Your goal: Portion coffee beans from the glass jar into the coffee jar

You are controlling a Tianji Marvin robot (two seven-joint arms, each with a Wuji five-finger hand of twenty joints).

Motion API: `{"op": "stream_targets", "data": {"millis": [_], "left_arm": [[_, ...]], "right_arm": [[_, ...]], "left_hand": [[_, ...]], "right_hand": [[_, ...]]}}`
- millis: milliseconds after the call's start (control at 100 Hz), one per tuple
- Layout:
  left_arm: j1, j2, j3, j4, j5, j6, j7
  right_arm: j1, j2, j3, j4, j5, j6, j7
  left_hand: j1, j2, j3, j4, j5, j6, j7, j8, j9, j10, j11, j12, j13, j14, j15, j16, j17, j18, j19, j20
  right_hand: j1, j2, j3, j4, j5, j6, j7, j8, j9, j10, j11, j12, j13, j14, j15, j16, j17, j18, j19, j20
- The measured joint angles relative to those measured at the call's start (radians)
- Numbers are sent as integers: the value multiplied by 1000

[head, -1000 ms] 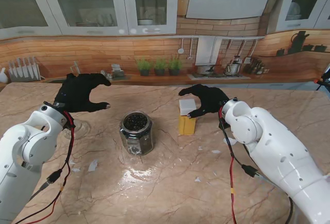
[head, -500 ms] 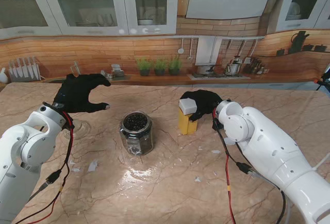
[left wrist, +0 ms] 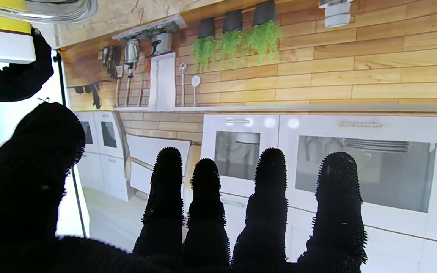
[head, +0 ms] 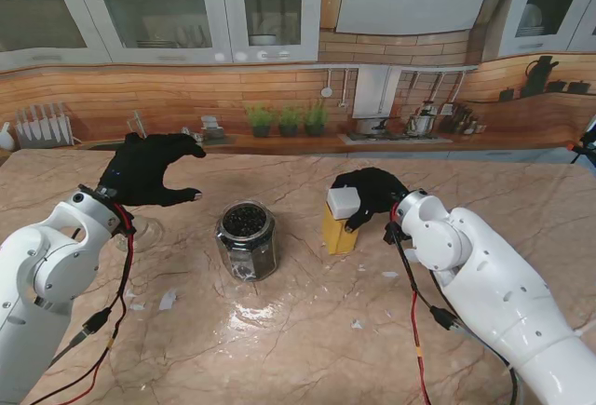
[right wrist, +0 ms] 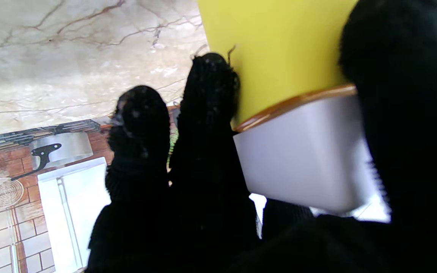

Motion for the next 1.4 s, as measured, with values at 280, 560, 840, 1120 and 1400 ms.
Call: {"op": "stream_targets", "data": {"millis": [280, 560, 840, 1120, 1400], "left_arm": [[25, 0, 2, -61, -34, -20, -47], [77, 3, 16, -180, -114, 11, -153], [120, 1, 46, -267, -241, 96, -192], [181, -3, 72, -344, -453, 171, -239], [197, -11, 181, -362, -388, 274, -161]], "right_arm": [[-109, 16, 128, -181, -11, -16, 49], [-196, 29, 221, -385, 50, -35, 104], [-219, 28, 228, -499, 119, -44, 104], [-215, 16, 194, -535, 191, -17, 73], [-195, 4, 151, -550, 250, 17, 61]], "left_hand": [[0, 0, 0, 0, 0, 2, 0, 0, 0, 0, 0, 0, 0, 0, 0, 0, 0, -4, 0, 0], [-36, -1, -29, 0, -12, 91, -42, -35, 0, 60, 0, -1, 1, 0, 16, 13, 7, -24, 9, 3], [-78, -1, -103, 1, -12, 183, -67, -59, 0, 112, 0, -18, 249, -52, 424, 352, 382, -250, 502, 223], [-135, -5, -107, -35, -23, 219, -67, -60, 0, 141, 1, -44, 529, -201, 847, 318, 801, -494, 804, -39], [-139, -91, 44, -35, -148, 284, -81, -70, -102, 181, 30, -44, 623, -374, 967, 259, 872, -651, 851, -70]], "right_hand": [[0, 0, -1, -2, 3, 0, 0, 2, 11, 1, -17, 0, 0, 8, 21, -52, 11, 10, 11, -20], [0, 0, -1, -3, 3, 0, 0, 2, 12, 1, -17, 0, 0, 9, 21, -57, 12, 10, 17, -31], [0, 0, -1, -3, 3, 0, 0, 4, 12, 1, -17, 0, 0, 14, 22, -58, 13, 10, 18, -41], [0, -11, -1, -3, 14, 0, 0, 4, 24, 3, -24, 0, 0, 14, 22, -61, 17, 11, 20, -42], [0, -12, -1, -3, 14, 0, 0, 11, 28, 6, -24, 0, 0, 15, 33, -61, 21, 13, 26, -53]]}}
